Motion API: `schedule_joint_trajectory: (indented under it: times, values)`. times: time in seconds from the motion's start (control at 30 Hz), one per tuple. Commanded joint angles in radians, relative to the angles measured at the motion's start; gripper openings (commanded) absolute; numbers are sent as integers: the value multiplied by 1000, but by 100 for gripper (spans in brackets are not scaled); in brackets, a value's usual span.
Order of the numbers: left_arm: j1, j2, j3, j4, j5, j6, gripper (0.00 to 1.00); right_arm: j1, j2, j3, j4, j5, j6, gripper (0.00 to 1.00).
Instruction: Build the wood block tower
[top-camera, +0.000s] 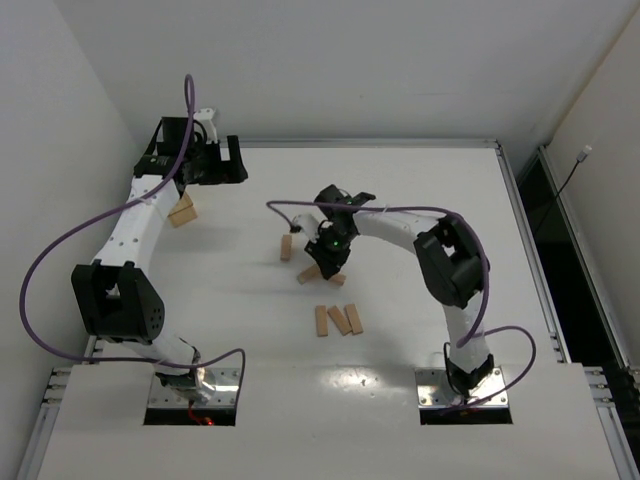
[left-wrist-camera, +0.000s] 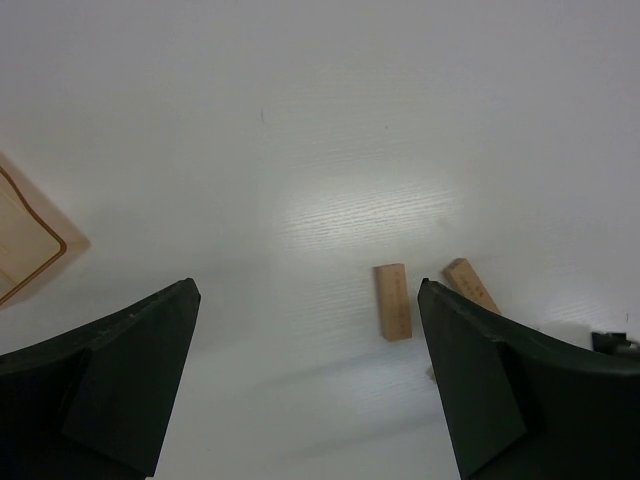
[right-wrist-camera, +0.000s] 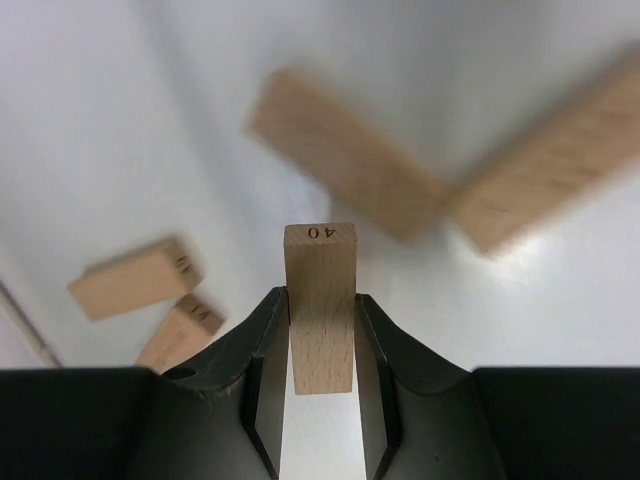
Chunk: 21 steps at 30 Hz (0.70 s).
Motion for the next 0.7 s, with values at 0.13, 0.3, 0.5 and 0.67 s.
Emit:
schedule_joint_trajectory:
  times: [0.13, 0.3, 0.5, 0.67]
  values:
    - [10, -12, 22, 26, 17, -14, 90, -144, -171, 46, 225, 56, 434, 0]
    - [10, -3, 22, 26, 17, -14, 90, -153, -139, 78, 216, 194, 650, 0]
    - [10, 6, 22, 26, -12, -14, 90, -98, -83, 124, 130, 533, 908, 0]
    - [10, 6, 12, 35, -21, -14, 90, -89, -62, 98, 119, 581, 1001, 0]
